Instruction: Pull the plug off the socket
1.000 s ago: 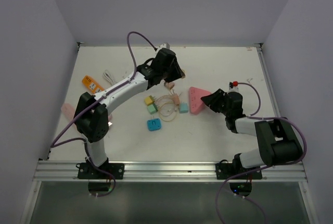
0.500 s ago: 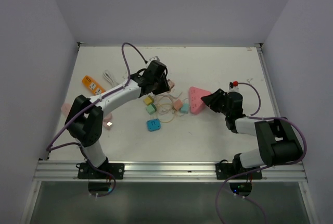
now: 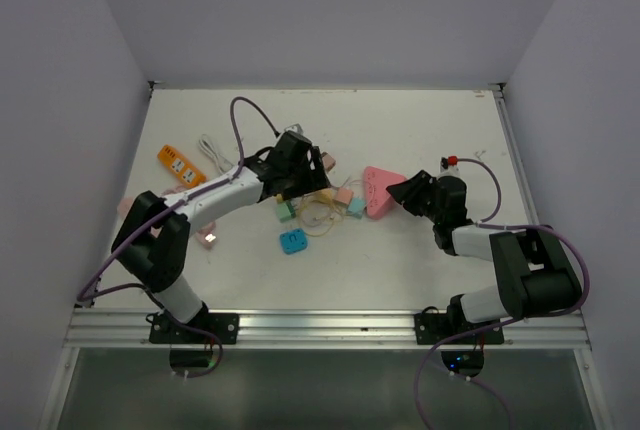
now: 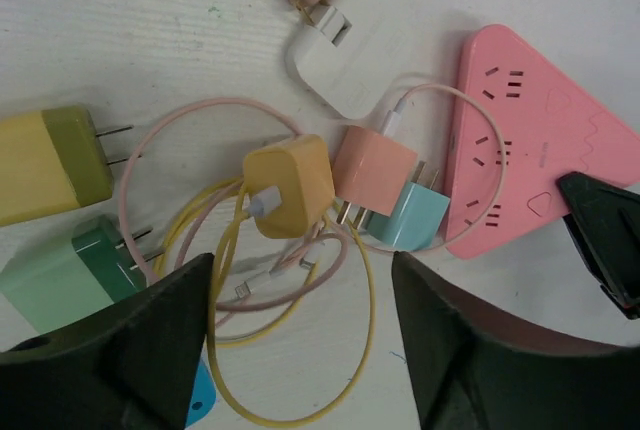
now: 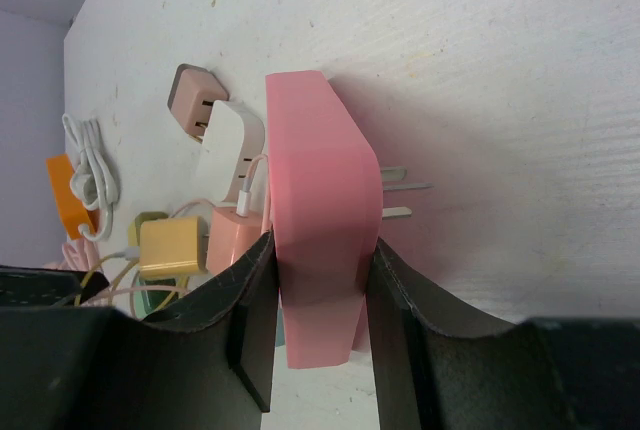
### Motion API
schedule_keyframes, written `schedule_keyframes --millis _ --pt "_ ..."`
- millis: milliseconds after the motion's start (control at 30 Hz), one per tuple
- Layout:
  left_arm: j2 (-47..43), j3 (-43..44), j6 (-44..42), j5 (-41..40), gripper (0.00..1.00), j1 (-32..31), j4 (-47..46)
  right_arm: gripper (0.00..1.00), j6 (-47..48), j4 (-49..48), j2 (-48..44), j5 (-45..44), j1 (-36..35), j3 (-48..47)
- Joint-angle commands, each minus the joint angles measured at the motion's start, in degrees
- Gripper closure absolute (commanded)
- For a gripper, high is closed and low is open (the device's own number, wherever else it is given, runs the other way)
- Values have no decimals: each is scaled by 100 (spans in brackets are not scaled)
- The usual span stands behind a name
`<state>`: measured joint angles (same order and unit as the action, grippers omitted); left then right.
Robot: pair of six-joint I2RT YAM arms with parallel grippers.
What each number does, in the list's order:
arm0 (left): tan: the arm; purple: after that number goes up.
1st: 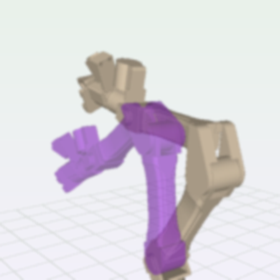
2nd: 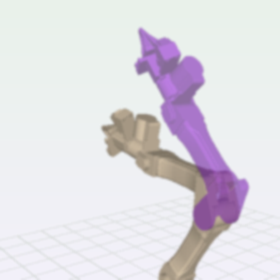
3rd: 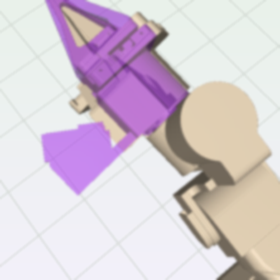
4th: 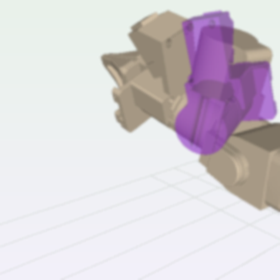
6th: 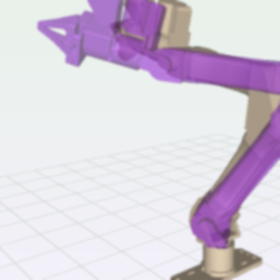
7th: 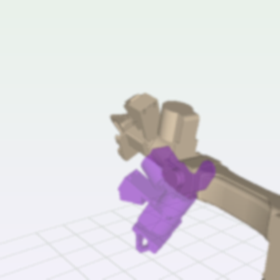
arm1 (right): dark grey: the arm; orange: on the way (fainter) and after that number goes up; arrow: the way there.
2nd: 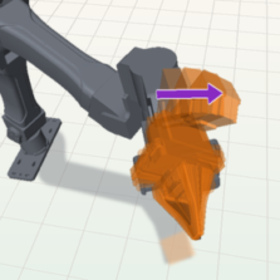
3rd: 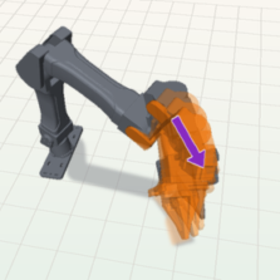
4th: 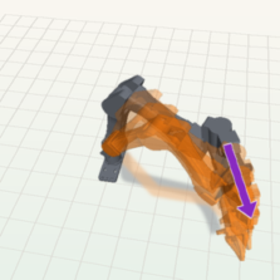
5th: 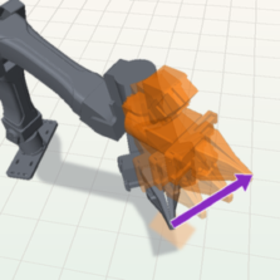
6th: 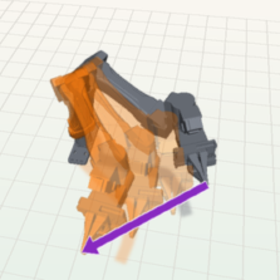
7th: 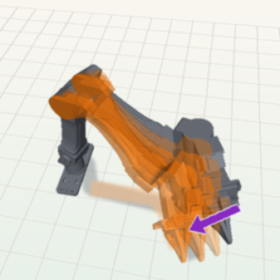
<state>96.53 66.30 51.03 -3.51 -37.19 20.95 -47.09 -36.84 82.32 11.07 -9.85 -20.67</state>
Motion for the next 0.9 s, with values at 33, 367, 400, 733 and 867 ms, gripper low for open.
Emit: schedule_keyframes --millis 33,367,400,733,867 --pt "-635 -21 -163 -80 17 19 -381 100 569 1371 179 -597 62 98" --pt "-1681 93 -681 -1037 1 27 259 100 798 3068 -1189 -1694 79 -289" --pt "-1768 102 -734 -1229 0 45 330 100 798 3173 -1332 -1922 79 -350" --pt "-3252 -214 -2200 -2671 0 449 673 100 1220 3500 -1659 -1417 44 -1536" --pt "-4018 -600 -2641 -3436 0 467 595 100 1123 3315 -1325 -942 -96 -2081"
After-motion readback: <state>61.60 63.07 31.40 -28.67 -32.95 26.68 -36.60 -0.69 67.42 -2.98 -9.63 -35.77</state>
